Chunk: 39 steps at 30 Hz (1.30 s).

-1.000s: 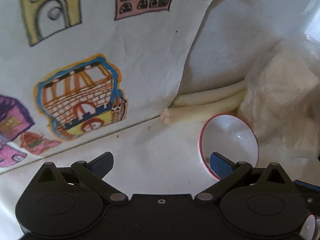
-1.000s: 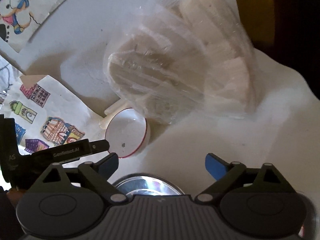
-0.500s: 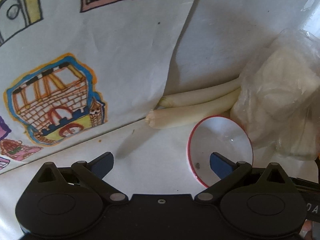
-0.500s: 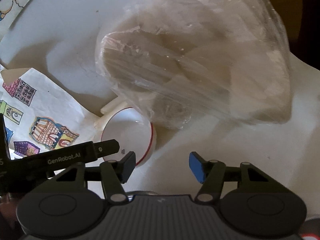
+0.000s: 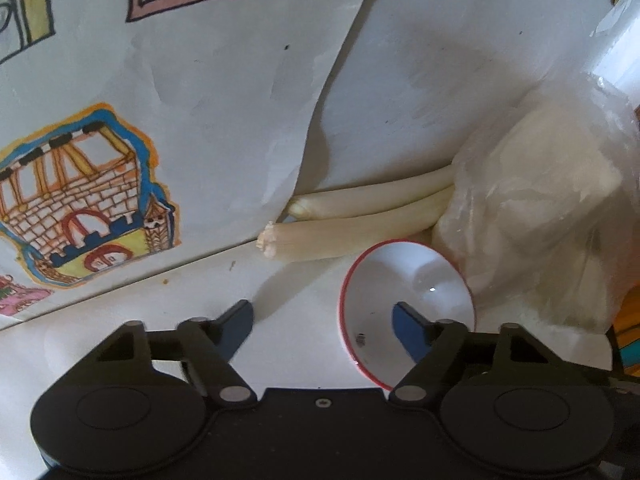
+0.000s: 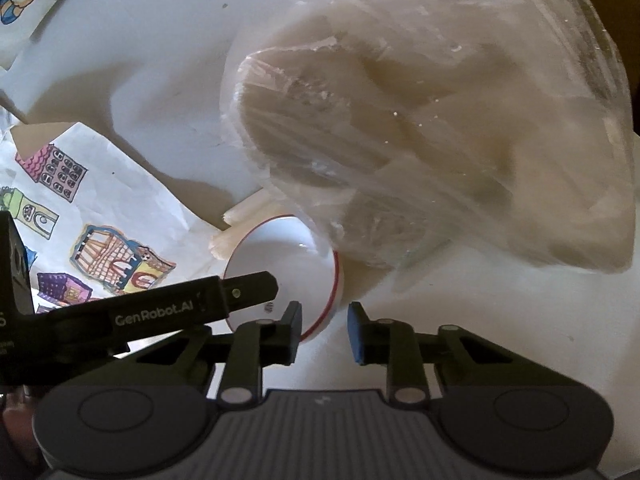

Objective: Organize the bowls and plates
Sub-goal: 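Close both grippers on the rim of the second white bowl, then lift the second white bowl with both grippers and carry it toward the steel bowl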

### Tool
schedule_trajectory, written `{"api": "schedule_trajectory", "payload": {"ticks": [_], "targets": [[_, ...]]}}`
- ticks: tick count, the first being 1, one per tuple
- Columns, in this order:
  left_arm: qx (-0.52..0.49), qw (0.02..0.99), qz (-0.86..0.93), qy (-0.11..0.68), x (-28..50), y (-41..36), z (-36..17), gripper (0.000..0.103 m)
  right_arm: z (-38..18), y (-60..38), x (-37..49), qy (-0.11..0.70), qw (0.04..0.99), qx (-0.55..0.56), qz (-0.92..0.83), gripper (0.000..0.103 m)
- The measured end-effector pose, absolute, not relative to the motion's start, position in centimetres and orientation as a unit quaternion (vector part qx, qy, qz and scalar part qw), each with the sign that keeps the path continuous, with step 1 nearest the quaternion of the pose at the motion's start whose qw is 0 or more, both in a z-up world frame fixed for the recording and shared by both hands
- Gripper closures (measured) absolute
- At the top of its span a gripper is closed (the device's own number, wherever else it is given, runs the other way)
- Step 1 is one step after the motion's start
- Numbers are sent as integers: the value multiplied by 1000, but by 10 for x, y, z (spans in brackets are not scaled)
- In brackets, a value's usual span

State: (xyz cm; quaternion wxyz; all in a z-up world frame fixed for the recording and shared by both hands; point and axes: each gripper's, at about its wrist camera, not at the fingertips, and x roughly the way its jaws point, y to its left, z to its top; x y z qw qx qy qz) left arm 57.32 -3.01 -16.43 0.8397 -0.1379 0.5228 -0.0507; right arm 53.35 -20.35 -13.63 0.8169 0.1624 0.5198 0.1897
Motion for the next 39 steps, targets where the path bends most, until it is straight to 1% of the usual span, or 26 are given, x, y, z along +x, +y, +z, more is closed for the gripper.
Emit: {"api": "schedule_trajectory", "payload": {"ticks": [2,4,5,7,9,11,13,23,32,39], "targets": [[-153,838,-58,520,573,-30,-165,43,-136,-203,534,520,816,163,194,79],[-172,835,-66,518,567,-24,-166,60,-137,-202,535,520,815,161,197,80],[-181,834,-69,517,564,-22,-166,62,-137,-202,535,521,815,161,198,79],[-192,832,-73,516,562,-22,-167,75,-137,-203,535,521,814,161,200,80],[-200,830,-71,516,560,-22,-169,80,-137,-204,535,521,813,162,202,79],[-206,831,-67,513,556,-22,-170,80,-137,-206,535,521,813,162,204,80],[-210,831,-65,511,552,-22,-172,85,-137,-210,534,520,812,161,209,80],[-214,841,-69,493,511,-32,-157,85,-113,-224,517,513,815,141,229,80],[-219,850,-62,476,480,-53,-126,85,-86,-249,495,503,814,138,255,80],[-222,853,-70,467,461,-86,-96,85,-64,-291,470,495,814,133,273,80]]}}
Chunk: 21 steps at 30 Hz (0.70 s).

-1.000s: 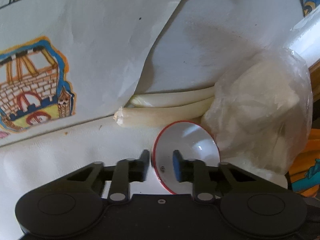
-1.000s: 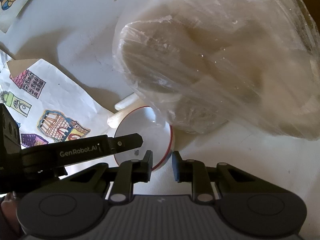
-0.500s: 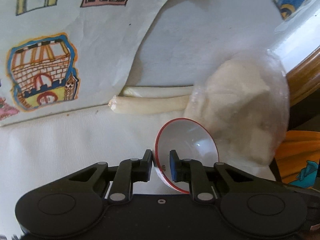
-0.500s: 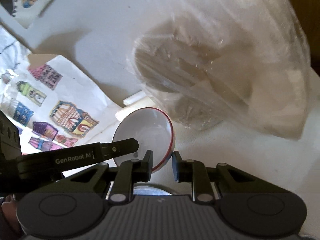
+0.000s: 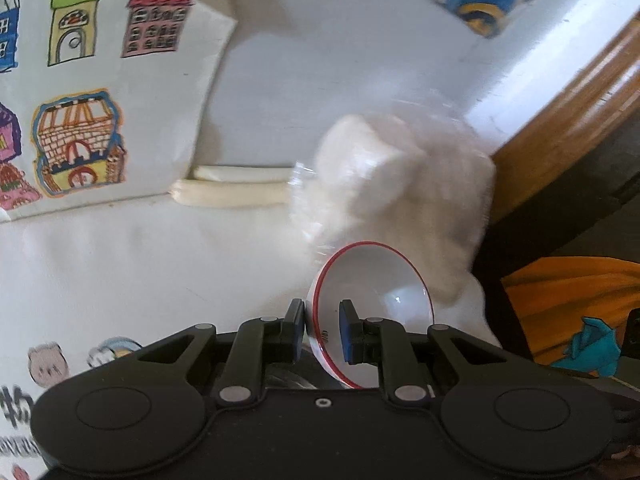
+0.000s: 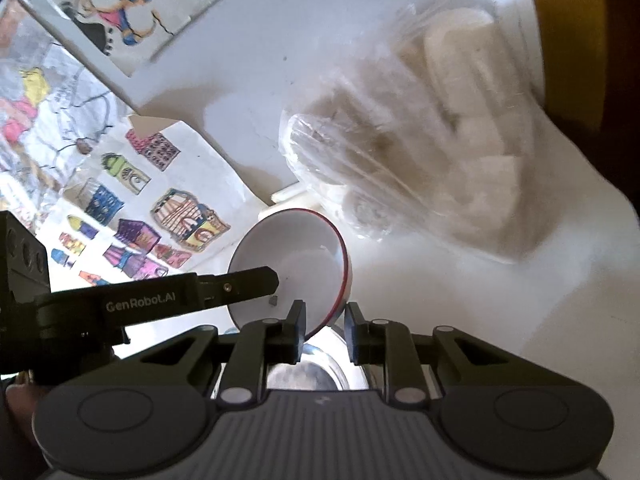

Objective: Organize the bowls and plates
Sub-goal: 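Lift the second white bowl with both grippers and carry it toward the steel bowl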

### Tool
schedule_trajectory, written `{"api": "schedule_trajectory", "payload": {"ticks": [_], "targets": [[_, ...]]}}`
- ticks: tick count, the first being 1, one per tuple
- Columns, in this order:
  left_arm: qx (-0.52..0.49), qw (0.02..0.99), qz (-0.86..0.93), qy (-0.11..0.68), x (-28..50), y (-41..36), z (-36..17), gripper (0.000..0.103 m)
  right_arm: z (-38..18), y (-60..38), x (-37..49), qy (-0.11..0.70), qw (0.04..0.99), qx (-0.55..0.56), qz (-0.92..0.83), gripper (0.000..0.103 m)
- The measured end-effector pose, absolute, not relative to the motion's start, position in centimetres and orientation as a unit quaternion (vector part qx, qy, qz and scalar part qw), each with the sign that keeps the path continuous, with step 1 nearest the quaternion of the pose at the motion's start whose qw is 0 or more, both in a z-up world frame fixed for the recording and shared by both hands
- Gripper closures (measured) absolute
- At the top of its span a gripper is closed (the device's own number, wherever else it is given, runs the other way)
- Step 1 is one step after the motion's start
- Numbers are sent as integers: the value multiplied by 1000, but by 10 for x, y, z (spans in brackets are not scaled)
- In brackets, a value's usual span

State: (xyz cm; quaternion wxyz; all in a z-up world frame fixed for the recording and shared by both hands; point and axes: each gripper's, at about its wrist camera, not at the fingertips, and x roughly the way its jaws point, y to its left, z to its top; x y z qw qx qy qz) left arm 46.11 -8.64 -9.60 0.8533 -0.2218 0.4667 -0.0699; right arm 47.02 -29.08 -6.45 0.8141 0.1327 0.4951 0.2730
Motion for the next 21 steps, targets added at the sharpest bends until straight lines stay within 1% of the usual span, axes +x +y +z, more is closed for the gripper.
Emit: {"api": "schedule_trajectory", "payload": {"ticks": [8,21], "targets": [[-229,852,-85,464,432,-130,-75,84,-52,-346,445,496,811,125,284,80],[-220,841,-90,486,403,-178,-77,83,-54,-396,416,515,800,123,282,80]]}}
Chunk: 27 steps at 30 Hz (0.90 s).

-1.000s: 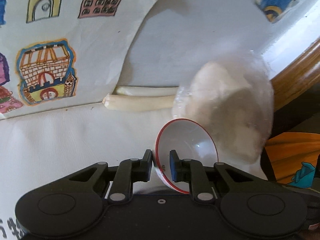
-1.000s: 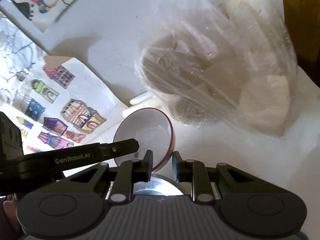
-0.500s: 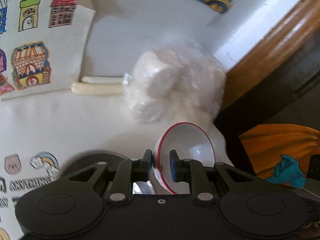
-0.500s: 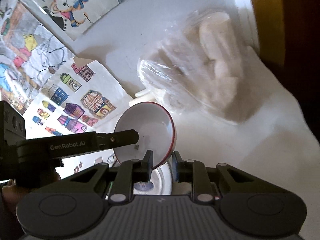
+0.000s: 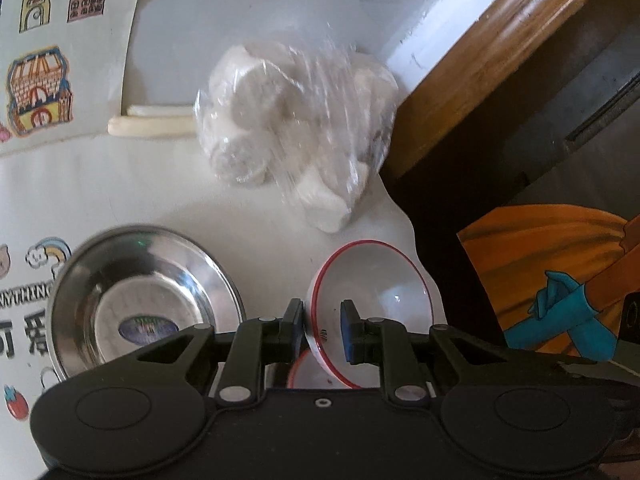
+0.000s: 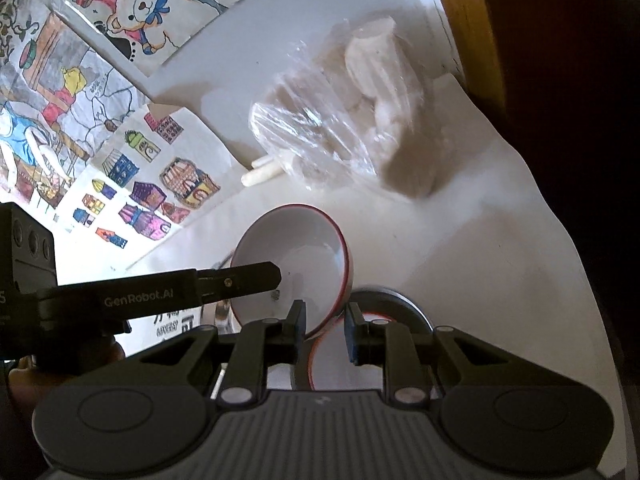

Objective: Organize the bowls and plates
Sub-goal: 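Lift the second white bowl with both grippers and carry it toward the steel bowl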

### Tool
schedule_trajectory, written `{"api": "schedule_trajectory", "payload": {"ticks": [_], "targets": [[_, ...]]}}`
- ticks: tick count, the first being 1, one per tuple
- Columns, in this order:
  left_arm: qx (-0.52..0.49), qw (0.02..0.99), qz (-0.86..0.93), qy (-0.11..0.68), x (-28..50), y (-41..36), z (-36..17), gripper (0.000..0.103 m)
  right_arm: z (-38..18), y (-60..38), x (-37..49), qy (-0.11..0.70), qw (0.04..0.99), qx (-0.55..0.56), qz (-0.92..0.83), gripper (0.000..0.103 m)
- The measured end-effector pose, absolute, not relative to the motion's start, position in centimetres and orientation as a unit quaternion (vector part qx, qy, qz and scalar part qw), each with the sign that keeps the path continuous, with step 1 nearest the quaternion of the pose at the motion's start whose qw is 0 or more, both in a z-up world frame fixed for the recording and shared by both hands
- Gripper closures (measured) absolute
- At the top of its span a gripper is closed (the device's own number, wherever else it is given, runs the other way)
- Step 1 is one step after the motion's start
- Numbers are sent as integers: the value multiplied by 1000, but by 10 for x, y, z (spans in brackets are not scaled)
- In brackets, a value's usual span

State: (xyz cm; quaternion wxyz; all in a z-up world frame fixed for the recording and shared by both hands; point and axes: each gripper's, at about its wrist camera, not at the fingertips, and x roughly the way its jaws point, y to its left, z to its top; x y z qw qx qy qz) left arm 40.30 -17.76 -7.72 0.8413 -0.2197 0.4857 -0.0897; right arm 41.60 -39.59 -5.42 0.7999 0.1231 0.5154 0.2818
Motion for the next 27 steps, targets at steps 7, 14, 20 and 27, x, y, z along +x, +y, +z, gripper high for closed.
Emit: {"api": "schedule_trajectory", "payload": {"ticks": [7,14,20,27], "targets": [[-213,830,-99,506,395,-189,-86,83,-63,-406,402,537,786,117,283,80],[-209,820,-100,523,392,-198,-97,82,-68,-413,393,551,778,115,280,80],[-201,815,-104,533,392,-202,-104,82,-72,-417,392,558,775,119,274,80],[-191,812,-105,542,389,-206,-108,82,-76,-418,390,566,770,114,274,80]]}}
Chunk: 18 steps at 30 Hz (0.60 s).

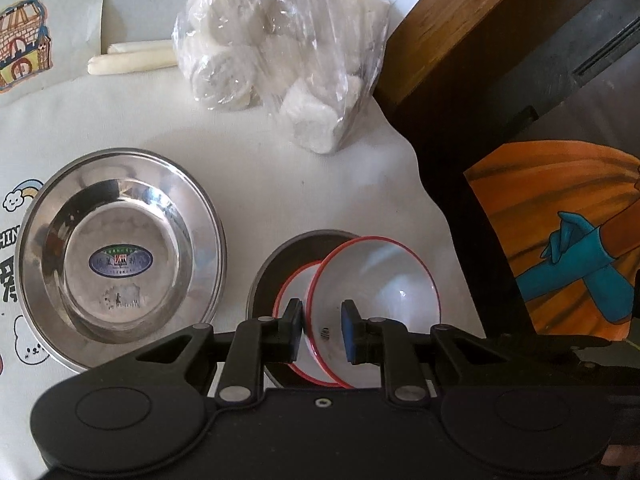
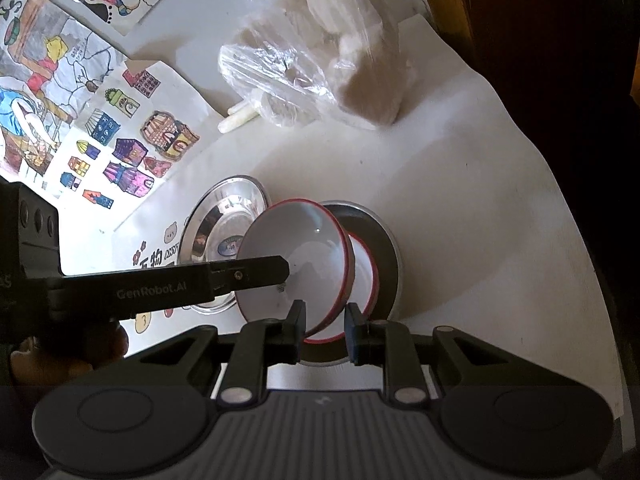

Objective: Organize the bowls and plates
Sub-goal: 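Lift the second white bowl with both grippers and carry it toward the steel bowl, then lower the white bowl into the steel bowl onto the first white bowl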

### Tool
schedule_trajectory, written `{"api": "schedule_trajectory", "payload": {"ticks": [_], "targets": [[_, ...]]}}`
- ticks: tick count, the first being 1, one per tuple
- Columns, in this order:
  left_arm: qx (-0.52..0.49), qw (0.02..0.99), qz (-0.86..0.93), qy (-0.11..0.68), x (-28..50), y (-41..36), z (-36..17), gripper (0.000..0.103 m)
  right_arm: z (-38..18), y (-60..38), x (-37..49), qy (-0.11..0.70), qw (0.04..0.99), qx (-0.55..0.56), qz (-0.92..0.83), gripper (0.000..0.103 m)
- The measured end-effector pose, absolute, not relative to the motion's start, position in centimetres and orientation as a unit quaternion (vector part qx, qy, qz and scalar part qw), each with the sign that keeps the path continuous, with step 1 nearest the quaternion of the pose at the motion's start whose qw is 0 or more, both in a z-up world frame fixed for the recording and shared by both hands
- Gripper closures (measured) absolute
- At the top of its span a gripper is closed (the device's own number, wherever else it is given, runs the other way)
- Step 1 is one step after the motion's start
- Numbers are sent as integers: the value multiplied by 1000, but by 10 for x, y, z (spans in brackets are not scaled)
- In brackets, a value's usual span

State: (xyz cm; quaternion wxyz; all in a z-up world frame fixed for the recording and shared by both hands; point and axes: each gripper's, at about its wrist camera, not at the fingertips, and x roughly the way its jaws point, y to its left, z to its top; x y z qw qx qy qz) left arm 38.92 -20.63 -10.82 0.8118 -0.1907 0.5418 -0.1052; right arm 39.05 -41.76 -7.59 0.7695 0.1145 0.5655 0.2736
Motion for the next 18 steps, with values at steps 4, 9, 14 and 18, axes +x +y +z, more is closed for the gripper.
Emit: {"api": "schedule_trajectory", "payload": {"ticks": [4,9,14,18], "targets": [[-187,808,-105,548,388,-209,-111,82,-77,-418,389,569,768,114,272,80],[-173,806,-105,557,389,-214,-114,82,-79,-417,390,573,766,112,269,80],[-163,805,-108,559,390,-216,-115,82,-82,-420,390,577,764,112,266,80],[-157,804,-108,563,391,-218,-116,81,-83,-420,391,581,762,112,265,80]]}}
